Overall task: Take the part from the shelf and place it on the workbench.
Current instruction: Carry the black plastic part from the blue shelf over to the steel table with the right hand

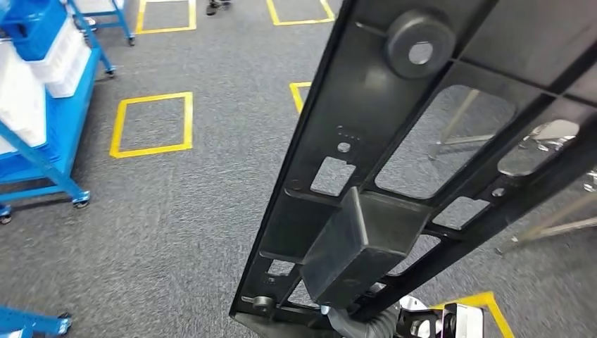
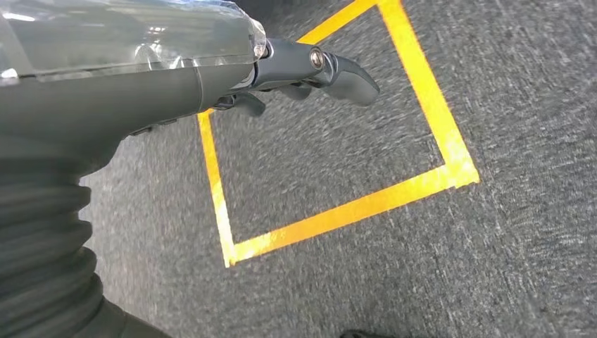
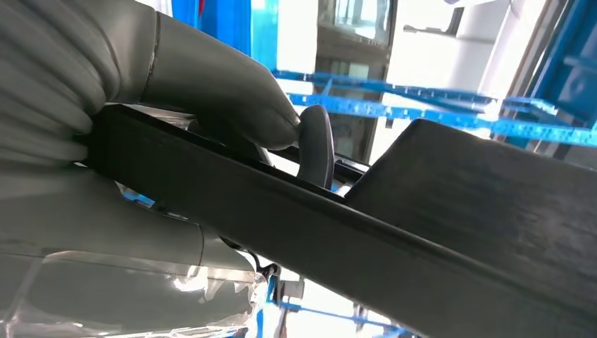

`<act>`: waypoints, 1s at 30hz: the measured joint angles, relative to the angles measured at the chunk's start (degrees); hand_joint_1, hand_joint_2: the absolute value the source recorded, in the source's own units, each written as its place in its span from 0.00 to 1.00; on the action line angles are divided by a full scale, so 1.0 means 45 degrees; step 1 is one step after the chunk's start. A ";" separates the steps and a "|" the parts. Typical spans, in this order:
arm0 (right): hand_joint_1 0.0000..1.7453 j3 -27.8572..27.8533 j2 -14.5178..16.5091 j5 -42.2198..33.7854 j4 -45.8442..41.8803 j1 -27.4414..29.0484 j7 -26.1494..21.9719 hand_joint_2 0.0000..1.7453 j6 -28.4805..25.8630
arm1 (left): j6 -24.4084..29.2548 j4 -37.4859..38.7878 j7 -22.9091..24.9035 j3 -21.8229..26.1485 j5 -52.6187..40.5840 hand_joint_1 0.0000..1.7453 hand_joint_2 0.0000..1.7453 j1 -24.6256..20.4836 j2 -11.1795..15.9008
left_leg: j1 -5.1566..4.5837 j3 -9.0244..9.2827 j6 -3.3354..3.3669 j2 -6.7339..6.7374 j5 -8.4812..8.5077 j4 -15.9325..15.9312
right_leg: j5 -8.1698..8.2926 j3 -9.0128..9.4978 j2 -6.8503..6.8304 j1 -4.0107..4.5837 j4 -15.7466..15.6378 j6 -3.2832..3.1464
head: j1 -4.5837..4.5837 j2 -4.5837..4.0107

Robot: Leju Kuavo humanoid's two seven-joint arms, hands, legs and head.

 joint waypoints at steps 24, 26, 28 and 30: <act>1.00 0.0086 -0.0050 -0.1287 0.0865 -0.2300 0.1416 1.00 -0.0539 | -0.0027 0.0005 0.0550 0.0270 0.0133 0.00 1.00 -0.0023 -0.0278 | 0.0090 -0.0345 -0.0466 -0.1053 0.0022 0.0302 | 0.1125 0.1226 0.1248 0.0042 -0.2331 -0.0407 | -0.0002 0.0000; 1.00 0.0142 -0.0126 -0.1389 0.0965 -0.2335 0.1472 1.00 -0.0641 | -0.0041 0.0005 0.0750 0.0276 0.0121 0.00 1.00 -0.0016 -0.0313 | 0.0075 -0.0321 -0.0287 -0.0834 0.0059 0.0194 | 0.1184 0.1134 0.1438 0.0002 -0.2364 -0.0232 | -0.0005 0.0000; 1.00 0.0183 -0.0242 -0.1452 0.1034 -0.2340 0.1463 1.00 -0.0690 | -0.0043 0.0005 0.0933 0.0284 0.0118 0.00 1.00 -0.0018 -0.0345 | 0.0081 -0.0240 -0.0112 -0.0549 0.0127 0.0053 | 0.0956 0.0939 0.0953 0.0031 -0.1985 -0.0105 | -0.0002 0.0000; 1.00 0.0221 -0.0318 -0.1478 0.1091 -0.2362 0.1429 1.00 -0.0724 | -0.0046 0.0005 0.1057 0.0285 0.0079 0.00 1.00 0.0009 -0.0359 | 0.0033 -0.0185 0.0006 -0.0221 0.0128 -0.0015 | 0.0282 0.0232 0.0174 0.0038 -0.0607 -0.0011 | 0.0000 0.0000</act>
